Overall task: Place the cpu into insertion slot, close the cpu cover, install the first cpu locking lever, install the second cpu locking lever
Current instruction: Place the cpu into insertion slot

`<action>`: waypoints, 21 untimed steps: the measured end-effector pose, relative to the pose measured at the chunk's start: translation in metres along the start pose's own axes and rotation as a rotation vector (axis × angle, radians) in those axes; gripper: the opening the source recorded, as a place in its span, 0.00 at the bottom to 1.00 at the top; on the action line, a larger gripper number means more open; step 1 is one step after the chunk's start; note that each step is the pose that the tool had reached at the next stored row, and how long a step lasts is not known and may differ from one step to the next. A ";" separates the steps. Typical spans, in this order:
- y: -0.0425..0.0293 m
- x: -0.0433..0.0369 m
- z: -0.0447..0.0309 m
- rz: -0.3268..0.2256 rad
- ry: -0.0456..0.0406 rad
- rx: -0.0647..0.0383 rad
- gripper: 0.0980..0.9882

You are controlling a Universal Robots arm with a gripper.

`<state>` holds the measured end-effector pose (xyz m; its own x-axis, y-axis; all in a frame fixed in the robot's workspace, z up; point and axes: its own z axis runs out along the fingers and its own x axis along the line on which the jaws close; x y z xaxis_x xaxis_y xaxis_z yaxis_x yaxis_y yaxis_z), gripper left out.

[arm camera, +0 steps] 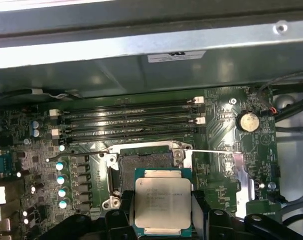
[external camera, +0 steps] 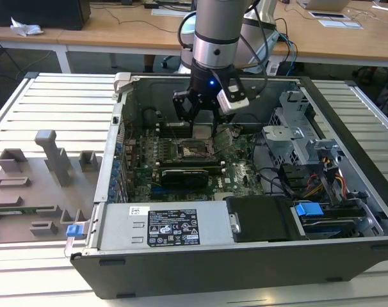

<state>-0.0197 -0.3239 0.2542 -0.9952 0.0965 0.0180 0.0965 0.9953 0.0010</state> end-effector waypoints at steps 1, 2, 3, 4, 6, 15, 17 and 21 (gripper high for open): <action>0.0000 0.0000 0.0000 0.013 0.0000 0.000 0.50; 0.0000 0.0000 0.0001 0.026 -0.0001 0.000 0.50; 0.0000 0.0000 0.0001 0.042 -0.0001 0.000 0.50; 0.0000 0.0000 0.0002 0.057 -0.0002 0.000 0.50; 0.0000 0.0000 0.0003 0.088 -0.0003 0.000 0.50; 0.0000 0.0000 0.0008 0.212 -0.0010 0.002 0.50; 0.0000 0.0000 0.0009 0.247 -0.0011 0.003 0.50; 0.0000 0.0000 0.0010 0.309 -0.0014 0.003 0.50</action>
<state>-0.0197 -0.3239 0.2531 -0.9187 0.3947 0.0156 0.3947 0.9188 -0.0077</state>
